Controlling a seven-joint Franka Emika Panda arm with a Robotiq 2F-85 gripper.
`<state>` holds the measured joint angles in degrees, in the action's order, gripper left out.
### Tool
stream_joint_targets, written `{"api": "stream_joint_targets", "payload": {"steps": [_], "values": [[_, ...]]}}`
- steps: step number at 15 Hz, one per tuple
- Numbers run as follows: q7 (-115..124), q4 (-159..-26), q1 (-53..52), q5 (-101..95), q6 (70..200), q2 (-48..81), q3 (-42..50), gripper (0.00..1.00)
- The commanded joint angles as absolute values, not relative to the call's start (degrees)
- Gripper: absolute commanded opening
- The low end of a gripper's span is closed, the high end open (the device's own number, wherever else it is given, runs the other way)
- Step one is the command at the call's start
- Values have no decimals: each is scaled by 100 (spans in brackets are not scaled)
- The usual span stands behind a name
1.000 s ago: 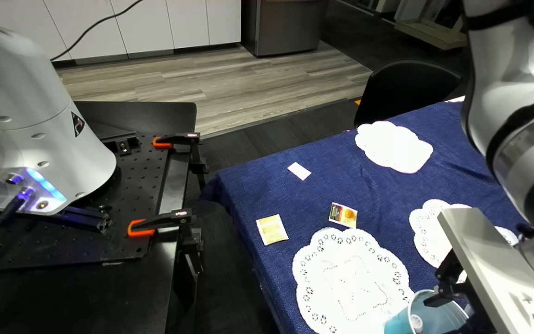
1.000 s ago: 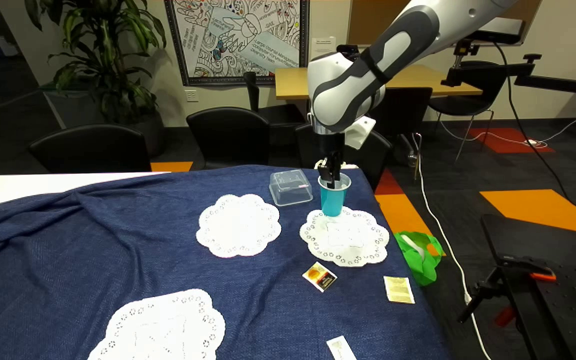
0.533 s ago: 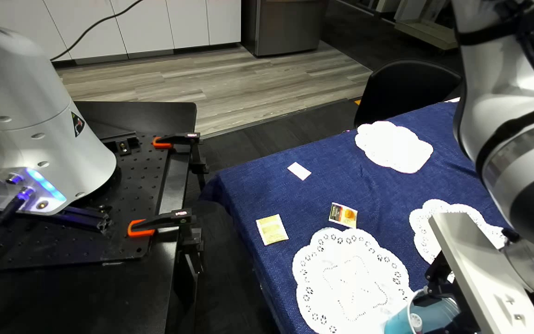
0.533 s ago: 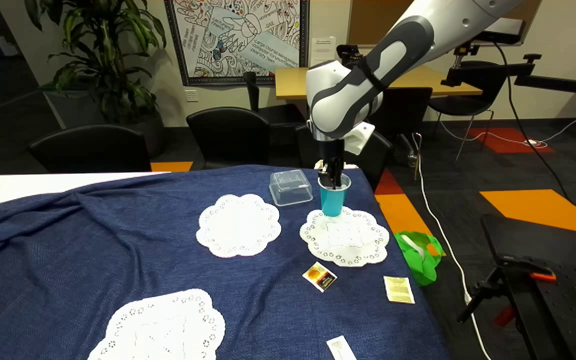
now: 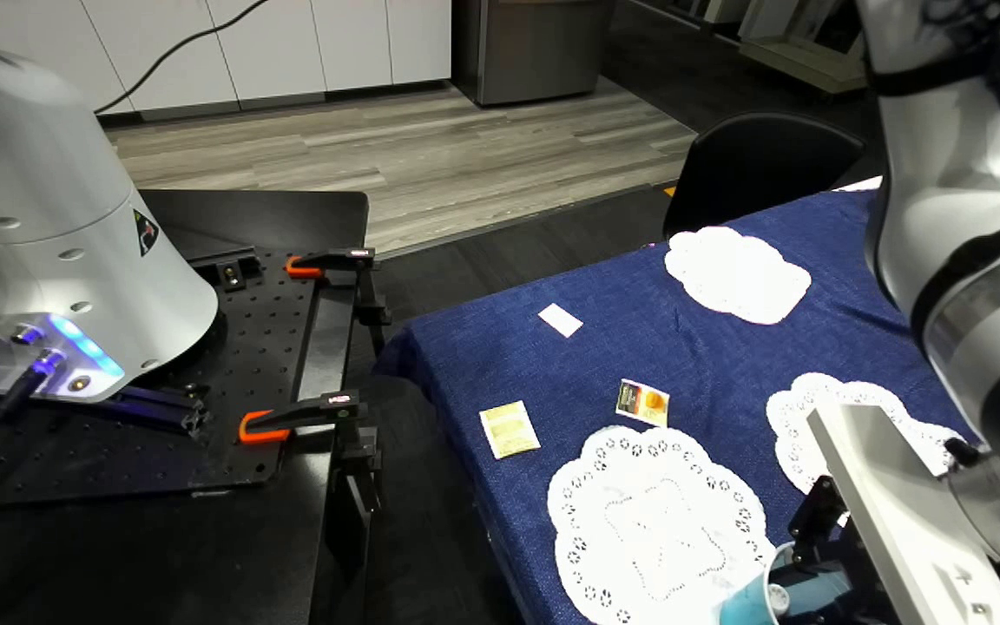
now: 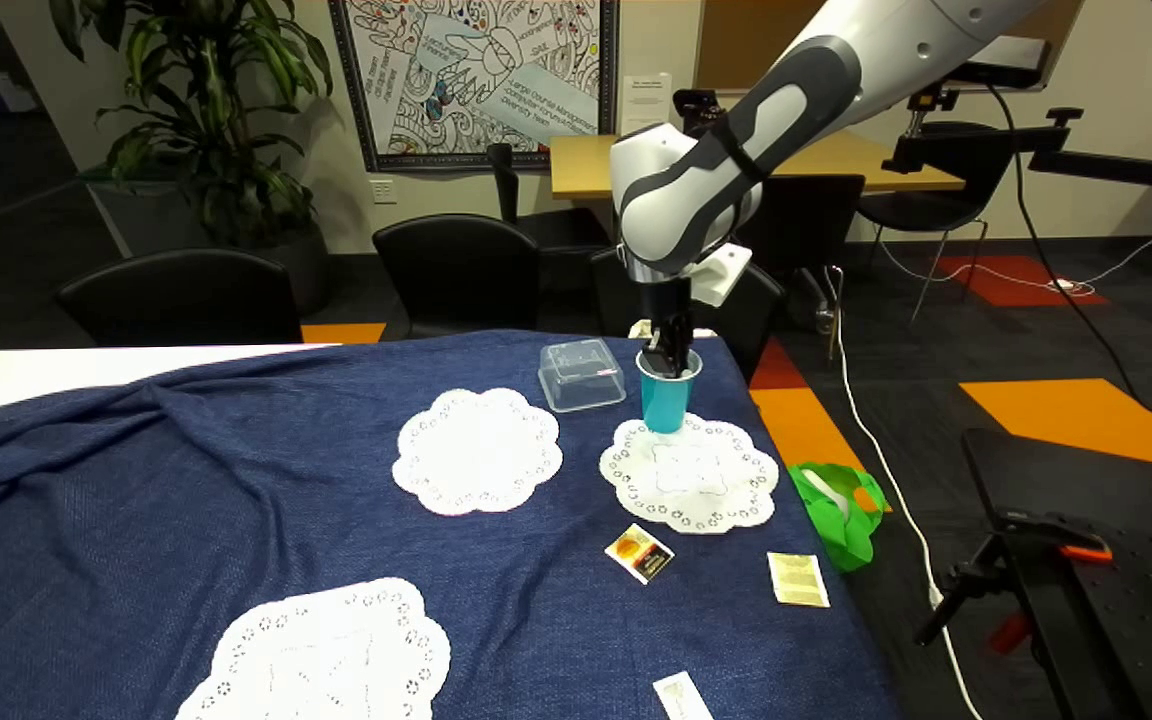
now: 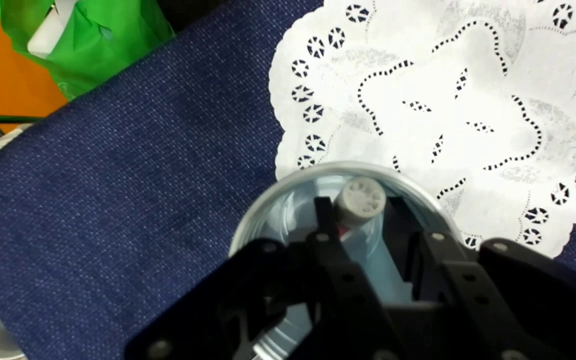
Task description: Remove the orange marker from the teal cup then place it on the bed
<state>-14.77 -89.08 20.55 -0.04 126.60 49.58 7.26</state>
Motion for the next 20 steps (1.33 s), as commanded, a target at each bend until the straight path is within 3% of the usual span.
{"api": "stream_joint_targets", "payload": {"steps": [1, 4, 6, 20], "values": [[-1469, -8577, 2128, 57, 12139, 5058, 698, 14], [-1409, -8569, 2142, 69, 11966, 5006, 724, 1], [-1369, -8607, 2167, 87, 11970, 4947, 737, 5], [-1263, -9525, 2185, 140, 12206, 3798, 843, 5]]}}
